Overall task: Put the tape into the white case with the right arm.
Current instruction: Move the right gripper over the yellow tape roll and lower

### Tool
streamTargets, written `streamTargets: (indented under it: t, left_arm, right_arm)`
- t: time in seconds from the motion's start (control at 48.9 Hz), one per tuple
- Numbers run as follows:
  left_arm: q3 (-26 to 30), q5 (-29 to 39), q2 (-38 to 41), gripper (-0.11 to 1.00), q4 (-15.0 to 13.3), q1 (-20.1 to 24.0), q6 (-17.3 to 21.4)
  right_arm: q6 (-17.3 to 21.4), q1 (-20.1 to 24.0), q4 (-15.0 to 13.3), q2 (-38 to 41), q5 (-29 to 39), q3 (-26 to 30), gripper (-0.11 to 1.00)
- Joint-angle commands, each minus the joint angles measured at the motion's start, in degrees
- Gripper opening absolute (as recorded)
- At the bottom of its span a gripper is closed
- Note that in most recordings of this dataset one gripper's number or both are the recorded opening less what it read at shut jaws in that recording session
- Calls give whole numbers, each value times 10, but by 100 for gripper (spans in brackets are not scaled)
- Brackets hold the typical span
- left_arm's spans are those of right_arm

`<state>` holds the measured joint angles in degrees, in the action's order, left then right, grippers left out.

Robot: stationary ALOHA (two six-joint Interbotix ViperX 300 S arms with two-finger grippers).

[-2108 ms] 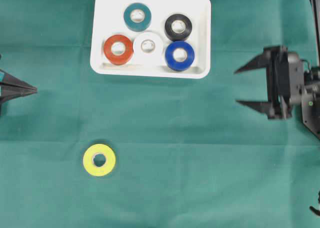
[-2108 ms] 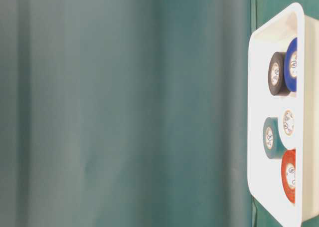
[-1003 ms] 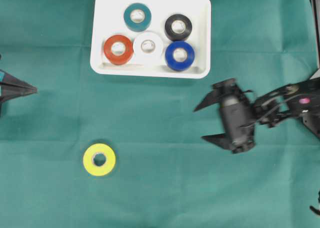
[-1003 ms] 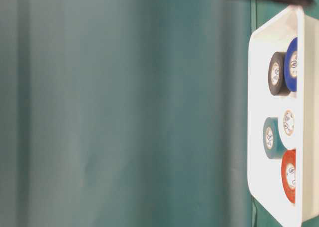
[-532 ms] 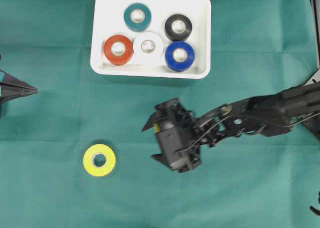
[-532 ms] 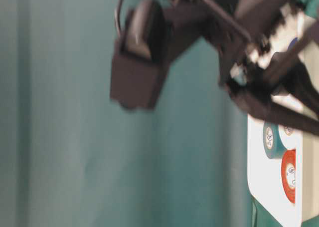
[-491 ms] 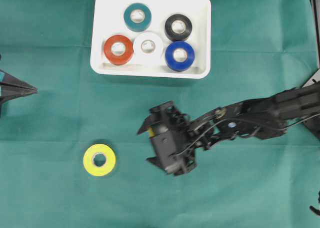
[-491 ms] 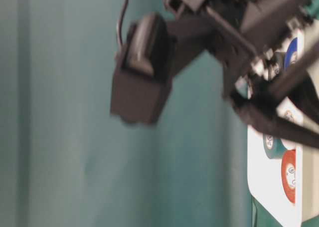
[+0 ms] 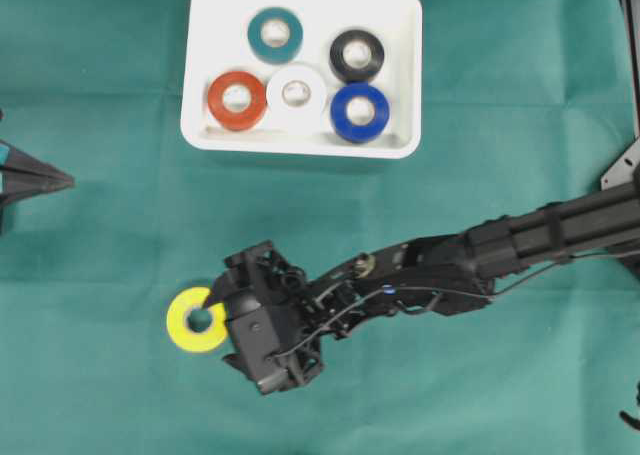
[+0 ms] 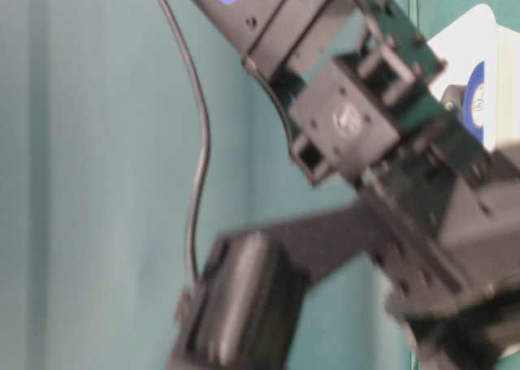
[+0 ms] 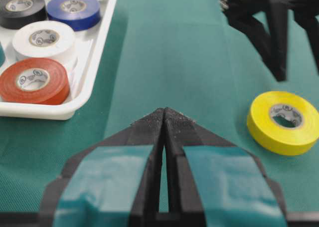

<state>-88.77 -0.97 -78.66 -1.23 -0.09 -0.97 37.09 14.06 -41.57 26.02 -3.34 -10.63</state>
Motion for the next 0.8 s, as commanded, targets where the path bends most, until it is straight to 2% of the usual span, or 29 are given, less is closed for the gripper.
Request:
streamTargets:
  t: [0.0, 0.246, 0.778]
  left_arm:
    - [7, -5, 4, 1, -1, 1, 1]
    - [7, -6, 4, 1, -1, 1, 0]
    - [7, -6, 4, 1, -1, 1, 0]
  right_arm:
    - [1, 5, -1, 1, 1, 35, 67]
    - [3, 10, -1, 35, 26, 76, 66]
    - [4, 18, 2, 51, 70, 78, 66]
